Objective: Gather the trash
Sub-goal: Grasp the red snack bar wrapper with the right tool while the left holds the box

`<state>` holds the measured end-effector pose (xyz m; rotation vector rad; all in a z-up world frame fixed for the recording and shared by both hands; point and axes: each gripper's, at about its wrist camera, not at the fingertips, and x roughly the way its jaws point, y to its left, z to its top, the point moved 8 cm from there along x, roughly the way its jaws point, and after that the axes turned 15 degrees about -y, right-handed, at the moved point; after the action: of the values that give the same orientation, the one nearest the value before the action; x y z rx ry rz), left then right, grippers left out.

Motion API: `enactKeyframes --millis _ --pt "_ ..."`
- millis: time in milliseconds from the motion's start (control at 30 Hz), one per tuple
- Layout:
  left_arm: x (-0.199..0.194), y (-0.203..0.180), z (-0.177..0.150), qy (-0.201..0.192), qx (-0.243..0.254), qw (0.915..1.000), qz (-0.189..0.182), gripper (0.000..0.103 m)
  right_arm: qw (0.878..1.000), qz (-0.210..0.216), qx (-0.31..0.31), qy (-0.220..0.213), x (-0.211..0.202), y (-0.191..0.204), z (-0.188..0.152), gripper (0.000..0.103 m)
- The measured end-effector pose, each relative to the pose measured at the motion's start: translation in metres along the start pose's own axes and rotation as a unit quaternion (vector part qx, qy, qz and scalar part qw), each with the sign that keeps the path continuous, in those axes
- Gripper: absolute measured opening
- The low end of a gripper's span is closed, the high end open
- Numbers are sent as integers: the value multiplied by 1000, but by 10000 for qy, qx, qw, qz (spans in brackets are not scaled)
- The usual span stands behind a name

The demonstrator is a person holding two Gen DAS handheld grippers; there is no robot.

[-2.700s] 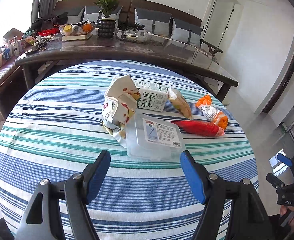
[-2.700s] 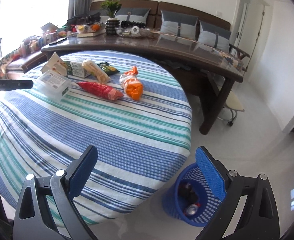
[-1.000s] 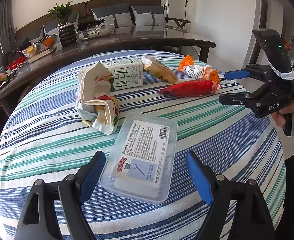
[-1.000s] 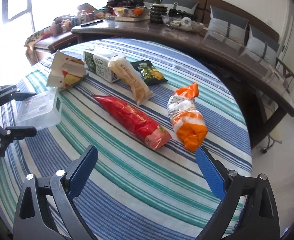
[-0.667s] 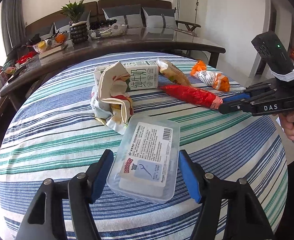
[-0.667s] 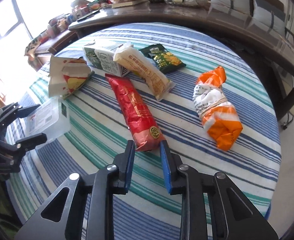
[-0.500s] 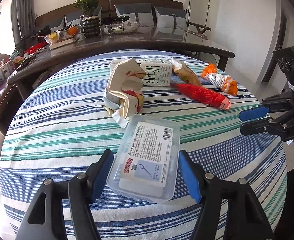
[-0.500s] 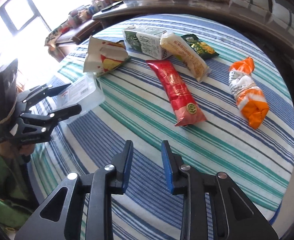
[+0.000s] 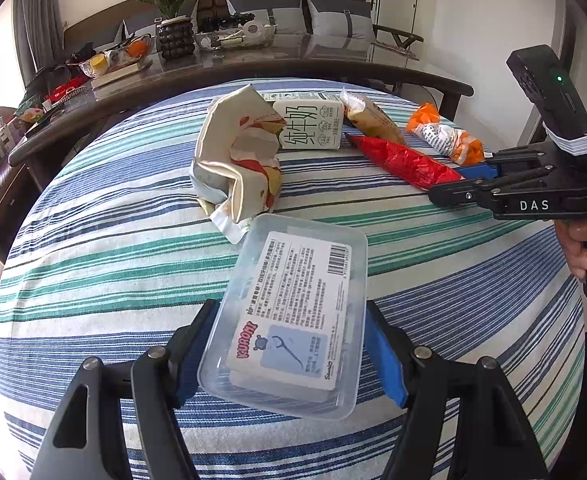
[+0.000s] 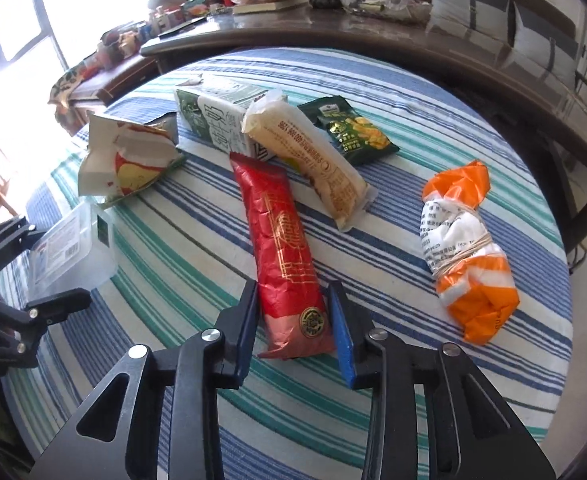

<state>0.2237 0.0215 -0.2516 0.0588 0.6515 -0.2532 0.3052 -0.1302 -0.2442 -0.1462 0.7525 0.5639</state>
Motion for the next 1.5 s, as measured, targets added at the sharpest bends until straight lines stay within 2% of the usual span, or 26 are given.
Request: enactKeyframes --millis 133,233,300,367,500,533,567,600,633,667,700,933,1100,1233,1400,1467,1500 --pt "-2 0 2 -10 5 10000 22 72 9990 -32 19 453 -19 11 -18 32" --pt "-6 -1 8 -103 -55 9999 -33 72 9973 105 -78 729 -39 24 -38 37" --pt "-7 -2 10 -144 -90 9998 -68 72 9981 131 16 601 -47 26 -36 69" --pt "-7 -2 11 -156 -87 9998 -65 72 9993 132 81 330 -49 24 -25 73" --pt "-5 -2 12 -175 -75 9998 -37 72 9994 93 280 185 -34 17 -11 73" --pt "-5 -2 11 -175 -71 9998 -30 71 9993 118 322 175 -30 17 -10 73" --pt "-5 -2 11 -189 -56 9998 -11 69 9991 132 340 209 -25 17 -9 66" --pt "-5 -2 11 -194 -48 9998 -20 69 9989 143 339 289 -19 19 -10 48" --pt "-6 -2 11 -199 -50 9998 -41 67 9987 120 320 384 -16 19 -14 38" --pt "-7 -2 11 -210 -58 9997 -55 65 9985 70 296 462 -15 18 -17 24" --pt "-8 -2 11 -219 -58 9997 -64 65 9987 22 296 410 -18 19 -17 20" --pt "-30 -22 15 -378 -259 9985 -312 62 9990 11 437 23 -58 17 -19 18" --pt "-40 -55 22 -504 -98 9980 -366 62 9983 -137 565 -29 -74 1 -36 18" --pt "-35 -73 12 -295 -68 9984 -478 62 9978 -212 621 -73 -91 -9 -47 18" --pt "-26 -80 -7 20 14 9987 -519 63 9984 -270 472 145 -94 -10 -68 18" --pt "-23 -83 -4 12 141 9989 -455 71 9985 -314 377 222 -91 -7 -73 19" --pt "-22 -84 -3 -12 202 9989 -425 71 9986 -353 308 254 -89 -6 -74 20"
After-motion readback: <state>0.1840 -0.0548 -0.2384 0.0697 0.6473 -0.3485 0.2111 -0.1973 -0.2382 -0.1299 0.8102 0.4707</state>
